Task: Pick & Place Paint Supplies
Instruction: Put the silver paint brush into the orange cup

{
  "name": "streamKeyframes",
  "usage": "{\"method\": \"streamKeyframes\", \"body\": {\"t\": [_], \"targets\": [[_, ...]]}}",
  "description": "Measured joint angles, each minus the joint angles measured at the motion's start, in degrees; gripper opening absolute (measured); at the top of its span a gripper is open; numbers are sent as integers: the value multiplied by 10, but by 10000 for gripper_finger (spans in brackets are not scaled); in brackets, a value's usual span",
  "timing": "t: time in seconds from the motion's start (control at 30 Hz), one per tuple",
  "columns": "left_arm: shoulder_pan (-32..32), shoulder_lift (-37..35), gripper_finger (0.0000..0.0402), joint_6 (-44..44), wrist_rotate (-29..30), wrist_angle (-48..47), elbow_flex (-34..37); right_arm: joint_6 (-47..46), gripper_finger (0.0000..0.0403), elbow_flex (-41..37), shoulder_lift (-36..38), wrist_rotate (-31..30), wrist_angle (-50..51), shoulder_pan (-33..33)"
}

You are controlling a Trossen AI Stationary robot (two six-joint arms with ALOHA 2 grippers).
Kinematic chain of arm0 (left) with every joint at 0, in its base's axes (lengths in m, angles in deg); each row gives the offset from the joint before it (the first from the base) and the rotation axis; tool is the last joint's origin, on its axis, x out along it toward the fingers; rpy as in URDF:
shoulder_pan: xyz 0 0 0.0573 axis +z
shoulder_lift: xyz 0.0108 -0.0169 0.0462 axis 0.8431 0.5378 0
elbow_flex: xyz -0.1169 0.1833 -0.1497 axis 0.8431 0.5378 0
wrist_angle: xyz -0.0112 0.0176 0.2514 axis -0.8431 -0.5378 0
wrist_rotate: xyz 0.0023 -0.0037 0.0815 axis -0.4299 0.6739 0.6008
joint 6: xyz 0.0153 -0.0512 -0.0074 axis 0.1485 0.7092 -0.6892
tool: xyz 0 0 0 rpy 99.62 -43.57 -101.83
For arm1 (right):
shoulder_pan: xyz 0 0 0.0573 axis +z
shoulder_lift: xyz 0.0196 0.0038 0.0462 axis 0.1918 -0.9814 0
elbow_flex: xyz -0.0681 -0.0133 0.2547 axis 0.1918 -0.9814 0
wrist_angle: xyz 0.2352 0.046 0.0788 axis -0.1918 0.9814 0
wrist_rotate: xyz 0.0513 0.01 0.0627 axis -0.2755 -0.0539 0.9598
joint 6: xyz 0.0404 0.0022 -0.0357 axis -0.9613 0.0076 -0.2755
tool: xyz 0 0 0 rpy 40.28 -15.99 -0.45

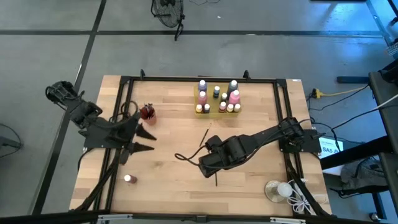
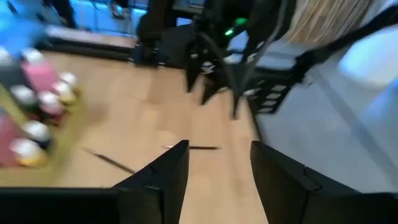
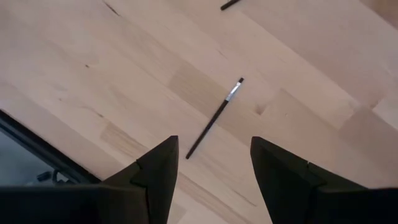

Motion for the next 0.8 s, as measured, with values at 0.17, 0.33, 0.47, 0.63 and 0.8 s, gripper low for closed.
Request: {"method": "streamKeyframes", "body": {"t": [0.17,0.33,0.47,0.63,0.8], "targets": [[-62,0,167,77,10,18,0,5,203,0,0,-6,-6,2],[-116,1,166,92,49,28,0,-1,203,0,0,-4,-5,-6],[-137,12,166,135,122,28,0,-32,203,0,-5,-1,3,-22],[-150,39,166,167,173,28,0,-45,203,-1,-19,17,15,-43],[-152,74,165,170,184,28,0,-25,203,-41,-30,47,28,-58]]}}
